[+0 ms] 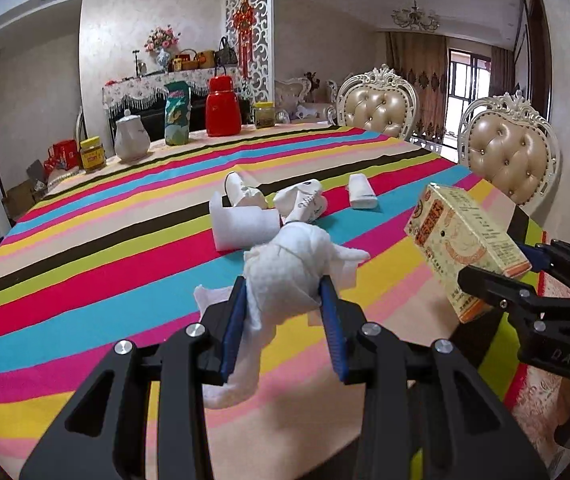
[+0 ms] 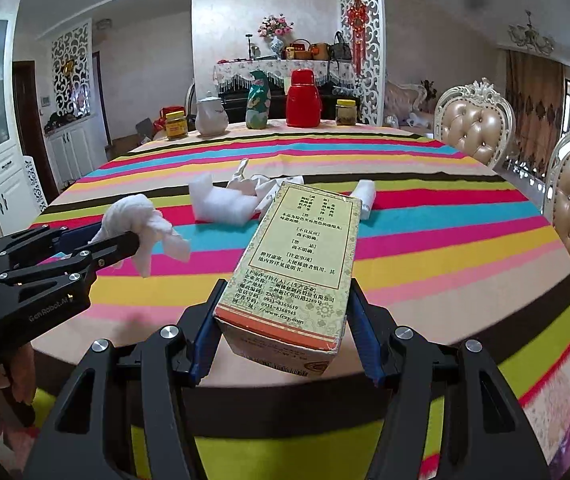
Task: Collect trash
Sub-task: 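Carry the tissue and medicine box to the wastebasket and release both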
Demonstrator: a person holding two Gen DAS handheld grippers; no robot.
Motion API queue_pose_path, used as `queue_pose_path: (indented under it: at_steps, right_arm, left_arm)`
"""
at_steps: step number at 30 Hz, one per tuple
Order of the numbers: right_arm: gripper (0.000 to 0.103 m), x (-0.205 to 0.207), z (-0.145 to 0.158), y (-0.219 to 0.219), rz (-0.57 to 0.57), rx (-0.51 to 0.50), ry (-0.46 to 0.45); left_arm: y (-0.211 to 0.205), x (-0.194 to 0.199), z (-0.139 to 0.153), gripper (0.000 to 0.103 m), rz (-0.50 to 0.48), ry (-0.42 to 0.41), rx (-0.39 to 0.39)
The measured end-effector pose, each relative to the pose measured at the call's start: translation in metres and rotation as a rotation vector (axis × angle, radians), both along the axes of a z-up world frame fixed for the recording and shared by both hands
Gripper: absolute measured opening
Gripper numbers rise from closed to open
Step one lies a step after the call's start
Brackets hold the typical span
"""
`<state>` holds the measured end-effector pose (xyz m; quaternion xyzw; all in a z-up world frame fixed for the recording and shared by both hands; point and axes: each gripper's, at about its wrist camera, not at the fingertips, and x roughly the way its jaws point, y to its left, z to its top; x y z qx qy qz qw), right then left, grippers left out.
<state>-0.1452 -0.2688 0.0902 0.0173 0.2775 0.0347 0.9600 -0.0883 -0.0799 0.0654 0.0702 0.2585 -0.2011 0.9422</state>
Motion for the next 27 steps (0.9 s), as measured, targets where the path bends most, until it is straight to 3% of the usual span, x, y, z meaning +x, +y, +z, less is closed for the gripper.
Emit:
queue_pose_path:
  at_steps: [13, 27]
  right_arm:
    - [0.056, -0.027, -0.006, -0.022, -0.032, 0.034, -0.017]
    - [0.056, -0.062, -0.005, -0.055, -0.097, 0.04, -0.05]
  left_arm:
    - [-0.016, -0.02, -0.011, 0.035, -0.027, 0.017, -0.001]
    - [-0.056, -0.044, -0.004, 0.035, -0.121, -0.01, 0.017]
